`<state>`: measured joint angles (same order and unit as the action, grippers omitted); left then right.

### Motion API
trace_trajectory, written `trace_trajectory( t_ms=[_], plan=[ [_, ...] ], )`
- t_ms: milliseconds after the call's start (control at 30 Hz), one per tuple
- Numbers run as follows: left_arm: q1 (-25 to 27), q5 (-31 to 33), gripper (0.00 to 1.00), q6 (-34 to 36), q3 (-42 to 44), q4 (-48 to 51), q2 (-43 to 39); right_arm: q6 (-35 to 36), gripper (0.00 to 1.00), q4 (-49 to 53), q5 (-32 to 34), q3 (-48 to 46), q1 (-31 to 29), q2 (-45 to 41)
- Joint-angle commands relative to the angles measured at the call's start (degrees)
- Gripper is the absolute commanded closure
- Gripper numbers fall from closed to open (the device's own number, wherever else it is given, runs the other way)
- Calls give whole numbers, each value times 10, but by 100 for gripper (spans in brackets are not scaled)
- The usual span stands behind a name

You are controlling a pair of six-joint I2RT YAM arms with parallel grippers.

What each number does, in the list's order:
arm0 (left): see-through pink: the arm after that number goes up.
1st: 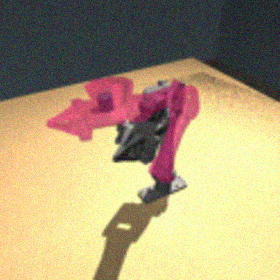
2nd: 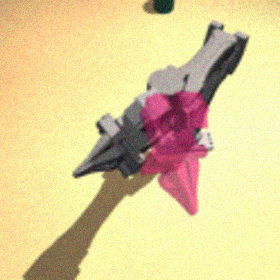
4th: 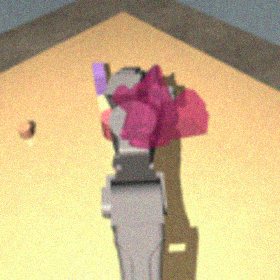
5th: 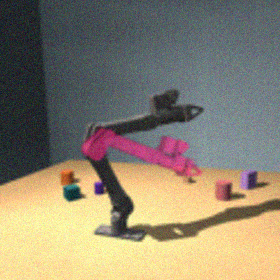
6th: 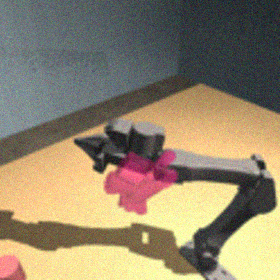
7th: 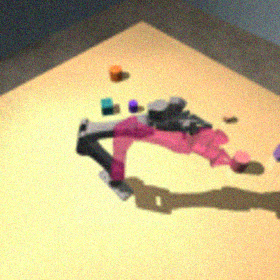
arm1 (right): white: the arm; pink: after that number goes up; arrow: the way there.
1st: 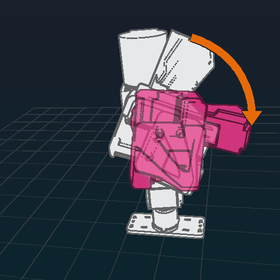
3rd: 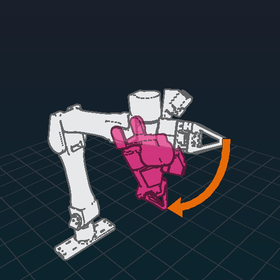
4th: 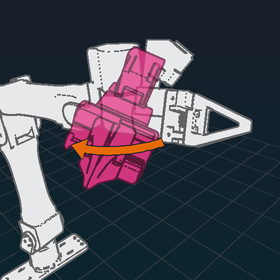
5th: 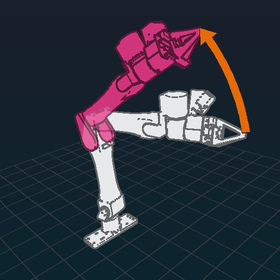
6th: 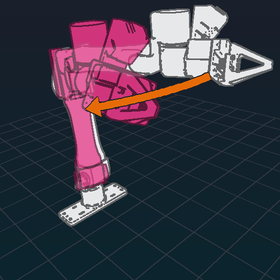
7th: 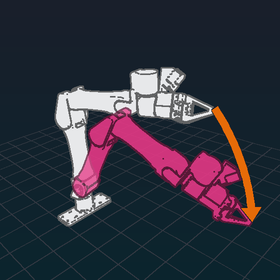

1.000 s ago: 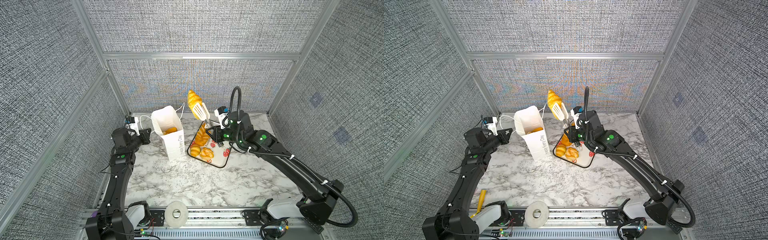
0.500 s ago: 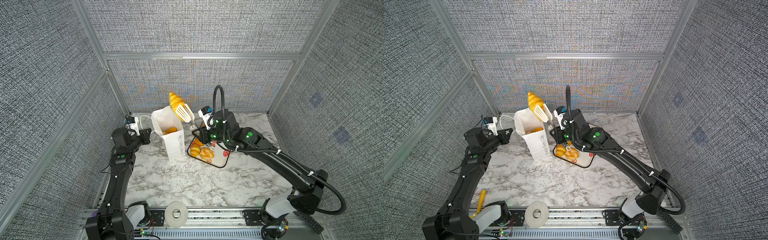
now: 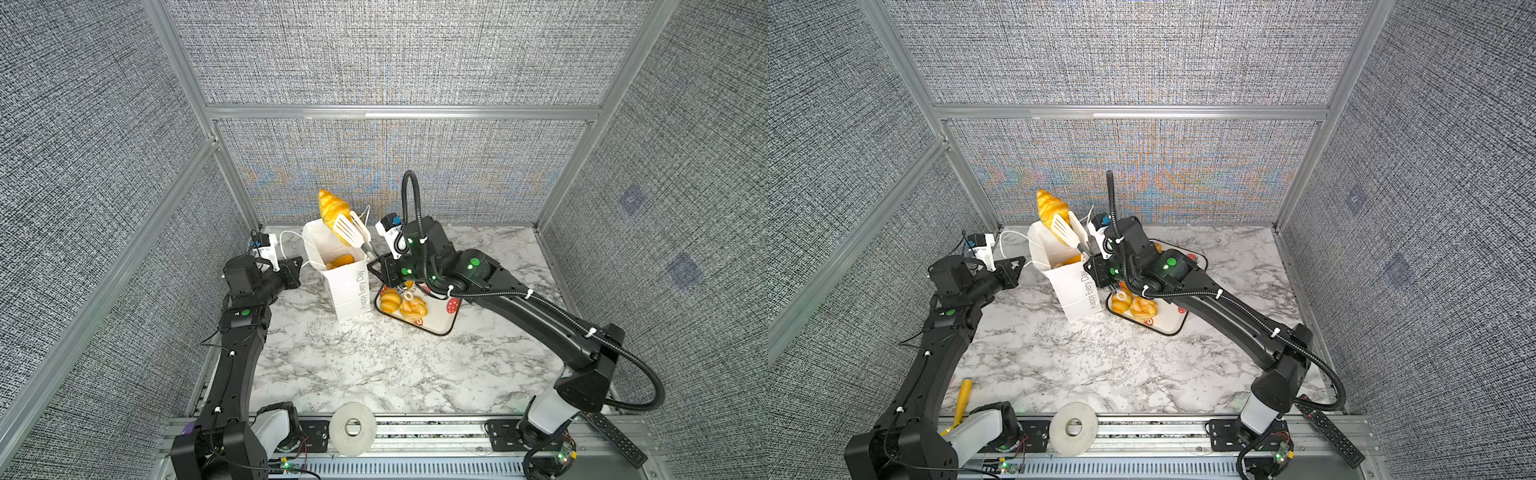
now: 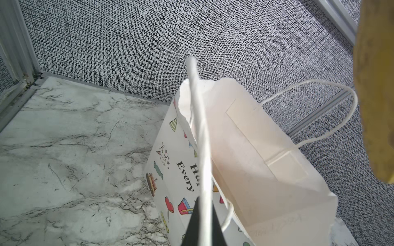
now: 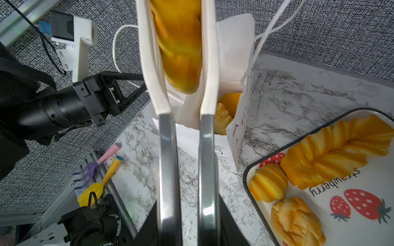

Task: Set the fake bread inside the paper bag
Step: 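Lift the clamped croissant and carry it over the bag opening, then lower the croissant into the bag and open the right tongs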

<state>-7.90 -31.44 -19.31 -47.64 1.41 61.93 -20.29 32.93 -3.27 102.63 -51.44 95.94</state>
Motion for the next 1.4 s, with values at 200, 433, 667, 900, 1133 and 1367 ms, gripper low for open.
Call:
trace_trajectory(
  t_ms=[200, 433, 667, 900, 1133, 1367],
  plan=[
    [0, -2, 100, 3, -1, -6, -1, -7, 69, 2, -1, 43, -1, 50],
    [0, -2, 100, 4, -1, -6, -1, -15, 68, 5, -16, 52, -2, 73],
    [0, -2, 100, 4, 0, -6, 0, -19, 67, 0, -27, 49, -2, 79],
    [0, -2, 100, 4, 0, -5, 1, -20, 63, -2, -31, 49, -5, 85],
    [0, -2, 100, 4, -1, -5, 1, -20, 55, -1, -29, 49, -5, 86],
    [0, -2, 100, 3, -1, -5, 1, -21, 49, 2, -27, 51, -5, 84]
  ],
)
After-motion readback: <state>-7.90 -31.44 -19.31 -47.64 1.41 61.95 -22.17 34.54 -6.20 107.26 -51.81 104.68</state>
